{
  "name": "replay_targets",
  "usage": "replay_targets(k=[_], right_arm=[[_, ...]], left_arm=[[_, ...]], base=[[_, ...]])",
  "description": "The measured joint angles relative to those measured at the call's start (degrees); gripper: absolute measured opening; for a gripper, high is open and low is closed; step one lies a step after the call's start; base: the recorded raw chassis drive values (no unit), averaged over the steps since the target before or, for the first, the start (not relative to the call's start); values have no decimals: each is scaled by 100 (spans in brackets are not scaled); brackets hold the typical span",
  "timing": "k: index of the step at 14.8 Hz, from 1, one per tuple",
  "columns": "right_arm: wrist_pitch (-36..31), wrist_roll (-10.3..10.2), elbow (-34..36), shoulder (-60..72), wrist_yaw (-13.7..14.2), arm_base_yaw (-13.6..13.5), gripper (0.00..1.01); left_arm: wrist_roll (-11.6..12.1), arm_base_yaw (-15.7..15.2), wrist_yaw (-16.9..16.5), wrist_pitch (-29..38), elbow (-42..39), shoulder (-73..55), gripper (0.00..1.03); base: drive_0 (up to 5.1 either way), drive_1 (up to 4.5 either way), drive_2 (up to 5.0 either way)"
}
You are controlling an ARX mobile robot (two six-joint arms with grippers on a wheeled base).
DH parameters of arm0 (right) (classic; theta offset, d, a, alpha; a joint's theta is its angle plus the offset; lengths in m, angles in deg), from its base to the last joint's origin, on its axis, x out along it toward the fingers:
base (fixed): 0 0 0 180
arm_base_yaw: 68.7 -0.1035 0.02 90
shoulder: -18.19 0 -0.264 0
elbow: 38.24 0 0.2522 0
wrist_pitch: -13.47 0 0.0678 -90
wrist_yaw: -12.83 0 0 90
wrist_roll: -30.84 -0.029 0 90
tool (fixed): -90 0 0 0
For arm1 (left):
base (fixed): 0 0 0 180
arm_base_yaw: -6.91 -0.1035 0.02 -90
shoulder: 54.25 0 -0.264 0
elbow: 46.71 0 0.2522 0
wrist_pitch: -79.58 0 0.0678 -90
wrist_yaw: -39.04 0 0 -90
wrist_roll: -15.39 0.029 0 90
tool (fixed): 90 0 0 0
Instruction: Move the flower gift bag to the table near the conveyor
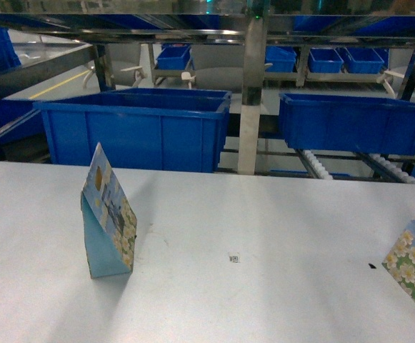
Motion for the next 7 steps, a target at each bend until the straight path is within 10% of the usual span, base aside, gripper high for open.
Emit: replay_targets(k=[7], right_arm=[[850,0,0,-872,0,0,2]], left_arm=[[0,0,0,-964,-2,964,2]], base=[[0,0,0]])
